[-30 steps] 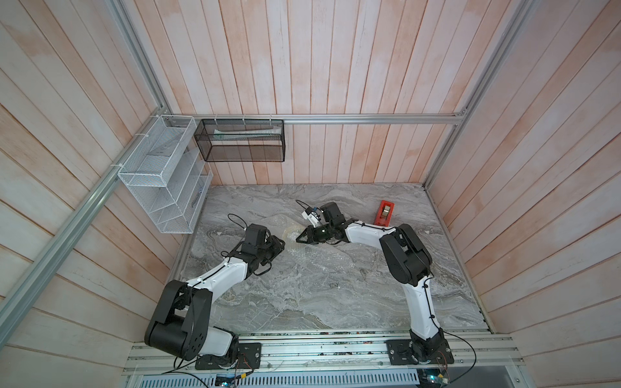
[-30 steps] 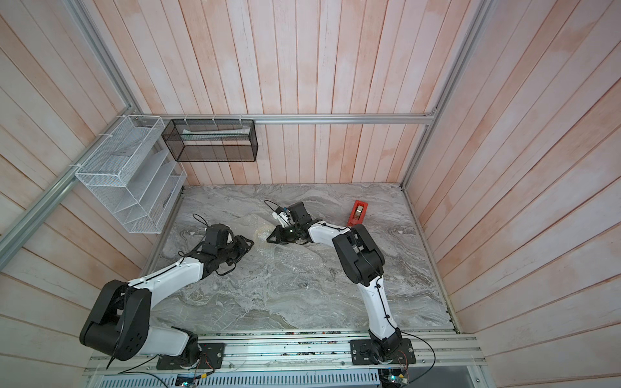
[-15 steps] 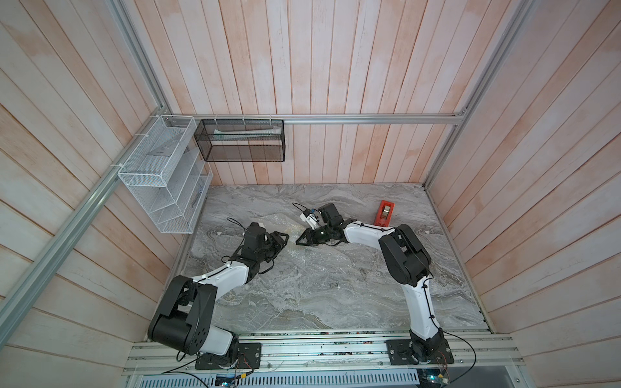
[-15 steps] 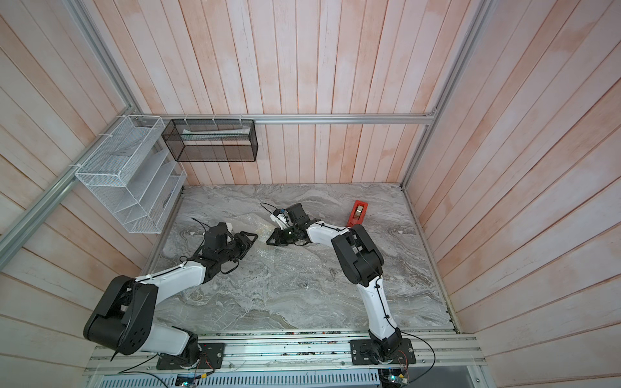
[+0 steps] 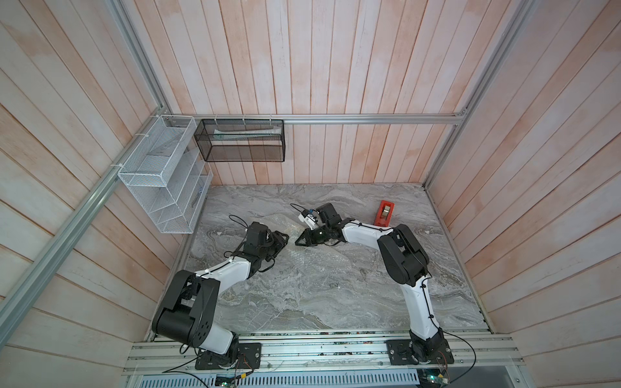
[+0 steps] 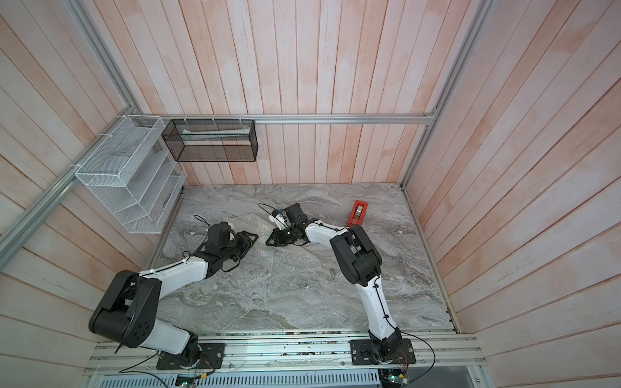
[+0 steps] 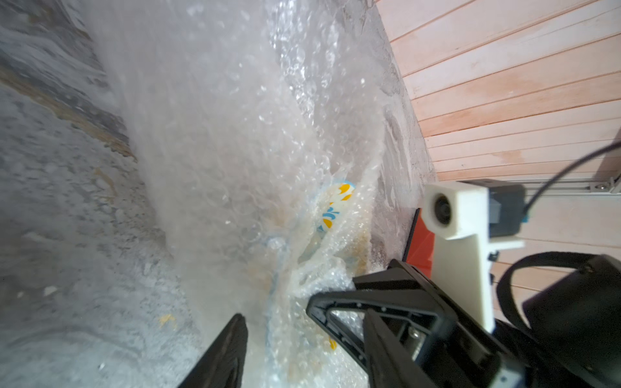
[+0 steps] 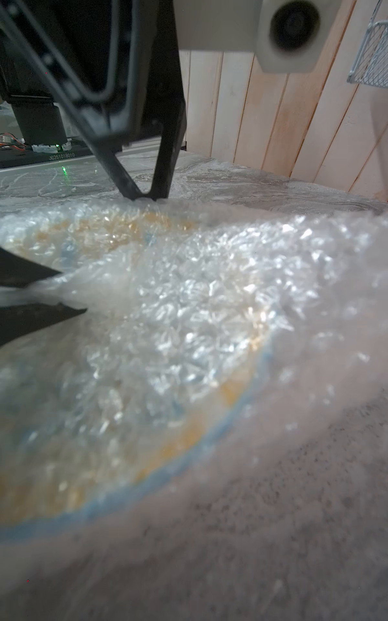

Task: Wrap bowls in bubble wrap
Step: Wrap the bowl in bubble wrap.

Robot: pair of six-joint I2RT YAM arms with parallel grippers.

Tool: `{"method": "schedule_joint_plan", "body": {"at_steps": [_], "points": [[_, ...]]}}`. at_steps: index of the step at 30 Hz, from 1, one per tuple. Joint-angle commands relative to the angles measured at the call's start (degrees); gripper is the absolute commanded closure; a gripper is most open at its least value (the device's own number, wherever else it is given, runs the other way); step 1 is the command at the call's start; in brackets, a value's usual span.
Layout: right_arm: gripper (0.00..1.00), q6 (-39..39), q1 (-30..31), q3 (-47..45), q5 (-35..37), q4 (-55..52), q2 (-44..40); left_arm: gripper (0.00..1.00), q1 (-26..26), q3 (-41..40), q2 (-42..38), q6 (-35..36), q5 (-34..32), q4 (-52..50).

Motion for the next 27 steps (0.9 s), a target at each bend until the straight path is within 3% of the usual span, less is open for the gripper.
{"method": "schedule_joint_plan", "body": {"at_steps": [1, 3, 6, 15, 21, 27], "points": [[0.89, -1.8, 0.8, 1.2, 1.2, -3.1, 2.4, 0.42, -0.2, -0.3, -5.0, 1.7, -6.6, -9.0], [0.9, -2.1, 0.8, 1.3, 1.4, -3.2, 2.5, 0.39, -0.2, -2.9, -6.2, 1.2, -8.1, -9.7], [0.9, -2.1, 0.8, 1.9, 0.6, -3.3, 2.9, 0.37, 0.7, -6.2, -4.5, 0.5, -5.0, -3.5], [0.9, -2.7, 1.0, 3.4, 0.2, -4.9, 3.6, 0.34, 1.3, -3.3, 6.4, 1.0, 2.4, 9.5], [0.9, -3.1, 1.0, 3.9, 0.2, -5.7, 3.9, 0.34, 1.4, -4.9, 9.4, -2.0, 6.5, 20.1], [0.9, -3.4, 1.0, 5.5, 0.5, -7.2, 4.6, 0.35, 1.4, -5.6, 10.5, -2.9, 7.6, 21.6]]}}
